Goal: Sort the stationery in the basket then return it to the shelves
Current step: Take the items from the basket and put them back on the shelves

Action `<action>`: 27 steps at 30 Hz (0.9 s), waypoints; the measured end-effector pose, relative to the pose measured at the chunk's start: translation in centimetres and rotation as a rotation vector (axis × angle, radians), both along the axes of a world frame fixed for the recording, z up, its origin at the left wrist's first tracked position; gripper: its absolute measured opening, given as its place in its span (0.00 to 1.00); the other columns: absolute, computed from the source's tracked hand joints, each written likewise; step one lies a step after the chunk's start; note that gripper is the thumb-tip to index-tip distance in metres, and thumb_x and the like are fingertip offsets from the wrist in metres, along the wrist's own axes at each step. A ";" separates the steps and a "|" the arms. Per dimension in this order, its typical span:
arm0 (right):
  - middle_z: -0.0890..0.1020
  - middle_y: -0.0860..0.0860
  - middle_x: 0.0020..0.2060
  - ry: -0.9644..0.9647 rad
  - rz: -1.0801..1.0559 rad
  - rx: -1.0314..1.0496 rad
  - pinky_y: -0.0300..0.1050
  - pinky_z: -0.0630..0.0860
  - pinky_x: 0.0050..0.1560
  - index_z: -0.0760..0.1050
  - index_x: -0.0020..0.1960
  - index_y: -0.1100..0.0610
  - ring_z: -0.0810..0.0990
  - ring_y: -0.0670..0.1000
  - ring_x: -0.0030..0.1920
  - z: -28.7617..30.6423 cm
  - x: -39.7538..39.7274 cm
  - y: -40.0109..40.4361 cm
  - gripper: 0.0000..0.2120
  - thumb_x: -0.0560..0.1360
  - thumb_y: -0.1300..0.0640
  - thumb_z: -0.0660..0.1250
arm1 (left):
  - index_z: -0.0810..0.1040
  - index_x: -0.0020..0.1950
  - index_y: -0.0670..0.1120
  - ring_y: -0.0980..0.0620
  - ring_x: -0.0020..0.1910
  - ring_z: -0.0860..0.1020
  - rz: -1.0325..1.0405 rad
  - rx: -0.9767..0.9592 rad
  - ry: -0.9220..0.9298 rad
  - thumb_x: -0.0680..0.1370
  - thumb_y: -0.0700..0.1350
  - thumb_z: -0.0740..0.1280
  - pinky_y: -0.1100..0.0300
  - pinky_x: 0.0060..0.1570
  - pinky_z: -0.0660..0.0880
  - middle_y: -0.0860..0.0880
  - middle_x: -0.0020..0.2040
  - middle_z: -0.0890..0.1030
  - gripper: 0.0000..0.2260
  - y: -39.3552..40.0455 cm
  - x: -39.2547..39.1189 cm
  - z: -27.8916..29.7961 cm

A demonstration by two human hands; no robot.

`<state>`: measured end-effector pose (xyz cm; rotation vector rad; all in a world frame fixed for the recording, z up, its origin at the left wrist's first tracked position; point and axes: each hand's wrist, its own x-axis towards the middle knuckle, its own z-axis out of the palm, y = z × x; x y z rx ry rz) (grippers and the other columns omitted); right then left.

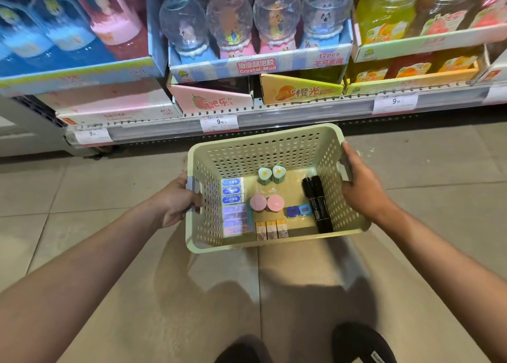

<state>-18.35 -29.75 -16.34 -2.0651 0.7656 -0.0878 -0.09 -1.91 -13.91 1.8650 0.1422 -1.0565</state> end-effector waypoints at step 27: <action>0.67 0.51 0.72 -0.074 -0.001 0.005 0.47 0.61 0.72 0.58 0.75 0.55 0.64 0.51 0.72 13.4 2.5 0.6 0.35 0.72 0.74 0.60 | 0.70 0.58 0.44 0.47 0.40 0.71 -0.069 0.024 -0.261 0.64 0.25 0.57 0.59 0.35 0.69 0.42 0.42 0.72 0.26 2.1 2.7 12.3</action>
